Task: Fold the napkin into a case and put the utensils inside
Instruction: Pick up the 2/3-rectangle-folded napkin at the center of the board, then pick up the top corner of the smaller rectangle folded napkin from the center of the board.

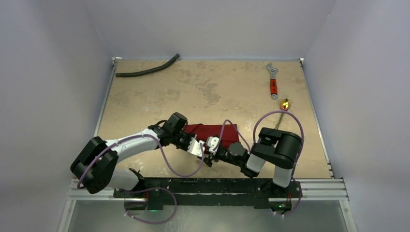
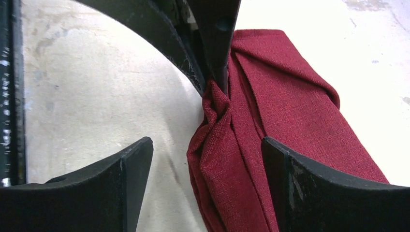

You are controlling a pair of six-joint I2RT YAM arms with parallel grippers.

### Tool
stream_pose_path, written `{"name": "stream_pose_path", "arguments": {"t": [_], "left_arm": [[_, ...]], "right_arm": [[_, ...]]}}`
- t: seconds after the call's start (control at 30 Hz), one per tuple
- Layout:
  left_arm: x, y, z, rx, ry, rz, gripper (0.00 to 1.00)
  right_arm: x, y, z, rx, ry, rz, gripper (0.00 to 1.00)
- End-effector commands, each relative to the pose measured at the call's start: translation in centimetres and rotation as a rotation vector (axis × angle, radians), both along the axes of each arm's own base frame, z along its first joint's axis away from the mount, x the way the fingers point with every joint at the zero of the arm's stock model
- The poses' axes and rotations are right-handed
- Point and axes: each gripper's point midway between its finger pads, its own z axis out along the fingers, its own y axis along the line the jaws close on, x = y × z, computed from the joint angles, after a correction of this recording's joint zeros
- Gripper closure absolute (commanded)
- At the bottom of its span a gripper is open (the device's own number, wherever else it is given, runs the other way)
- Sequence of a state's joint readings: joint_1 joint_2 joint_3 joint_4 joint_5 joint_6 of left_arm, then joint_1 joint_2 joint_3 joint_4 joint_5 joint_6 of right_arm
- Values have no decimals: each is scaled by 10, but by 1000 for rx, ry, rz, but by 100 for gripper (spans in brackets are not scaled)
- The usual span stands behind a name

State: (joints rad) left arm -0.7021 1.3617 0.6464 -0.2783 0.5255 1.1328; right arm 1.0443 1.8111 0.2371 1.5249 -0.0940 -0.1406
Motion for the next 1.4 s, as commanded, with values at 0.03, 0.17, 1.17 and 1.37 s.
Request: {"name": "stream_pose_path", "arguments": {"t": [0.03, 0.17, 1.17, 1.37], "left_arm": [[3, -12, 15, -56, 20, -9, 100], [2, -12, 15, -60, 12, -14, 100], [4, -10, 23, -88, -6, 25, 88], [9, 7, 35, -73, -27, 79, 64]], "right_arm": [[22, 16, 81, 277, -263, -68, 19], [21, 18, 75, 316, -259, -73, 28], [25, 40, 84, 377, -260, -123, 100], [18, 34, 80, 368, -233, -104, 100]]}}
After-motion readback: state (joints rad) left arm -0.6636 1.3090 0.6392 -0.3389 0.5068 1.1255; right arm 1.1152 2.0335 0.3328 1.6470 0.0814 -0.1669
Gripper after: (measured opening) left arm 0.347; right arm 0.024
